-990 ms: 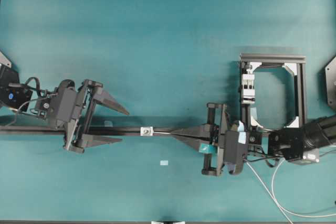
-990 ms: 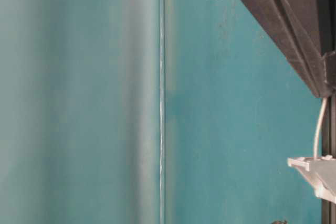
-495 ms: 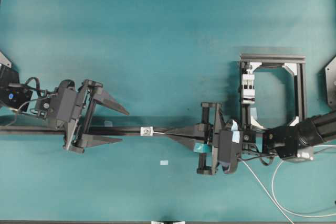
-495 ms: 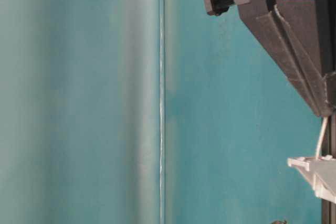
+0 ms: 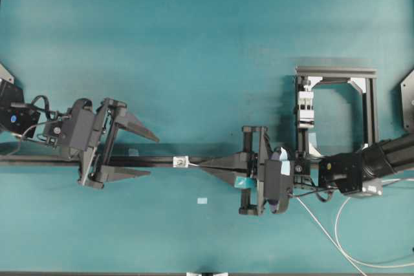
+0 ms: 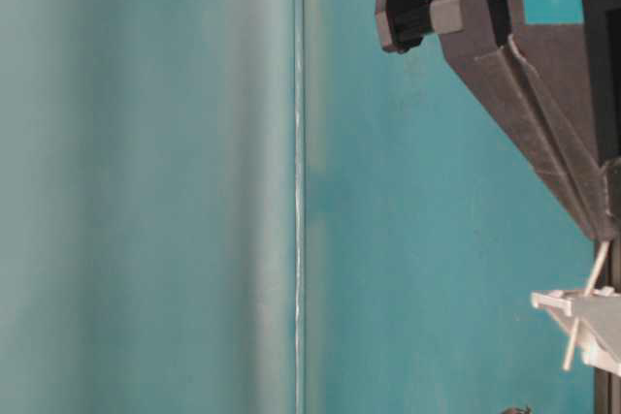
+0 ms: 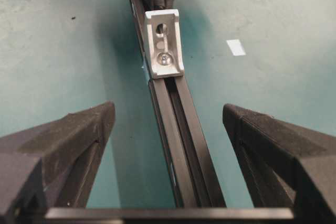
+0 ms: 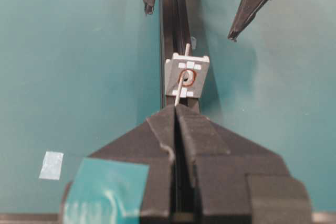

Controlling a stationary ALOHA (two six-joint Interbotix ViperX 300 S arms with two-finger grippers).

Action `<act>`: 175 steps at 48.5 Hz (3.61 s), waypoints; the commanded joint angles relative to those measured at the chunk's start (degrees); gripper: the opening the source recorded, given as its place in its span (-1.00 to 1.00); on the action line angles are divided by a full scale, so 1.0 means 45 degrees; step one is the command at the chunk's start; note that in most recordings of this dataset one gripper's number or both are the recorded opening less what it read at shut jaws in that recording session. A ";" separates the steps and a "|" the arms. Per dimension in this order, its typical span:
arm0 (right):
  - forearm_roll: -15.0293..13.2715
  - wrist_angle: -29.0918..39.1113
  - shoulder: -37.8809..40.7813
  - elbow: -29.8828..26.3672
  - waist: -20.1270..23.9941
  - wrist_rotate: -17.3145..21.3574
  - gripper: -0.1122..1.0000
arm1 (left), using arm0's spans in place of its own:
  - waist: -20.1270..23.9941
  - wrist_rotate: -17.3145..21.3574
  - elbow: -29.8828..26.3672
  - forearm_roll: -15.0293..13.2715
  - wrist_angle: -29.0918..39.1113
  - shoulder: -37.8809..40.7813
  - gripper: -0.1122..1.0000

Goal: Insert the wire into the hole on the left side and pull it with the left arm.
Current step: 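Push the wire tip leftward through the bracket hole with the right gripper, then move the left gripper right and close it on the protruding wire tip, then open the right gripper and pull the wire leftward with the left gripper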

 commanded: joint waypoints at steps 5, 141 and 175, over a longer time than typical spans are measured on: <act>-0.0176 -0.0039 -0.0156 -0.0195 -0.0313 -0.0039 -0.71 | 0.0020 0.0000 -0.0117 0.0020 -0.0059 -0.0137 0.29; -0.1074 0.1367 -0.0508 -0.0742 -0.0625 0.0137 -0.71 | -0.0234 -0.0625 -0.1445 0.0039 0.1660 -0.0137 -0.98; -0.1094 0.2129 -0.1738 -0.0059 -0.0547 0.0059 0.51 | -0.0313 -0.0957 -0.0156 0.0020 0.4727 -0.2930 -0.98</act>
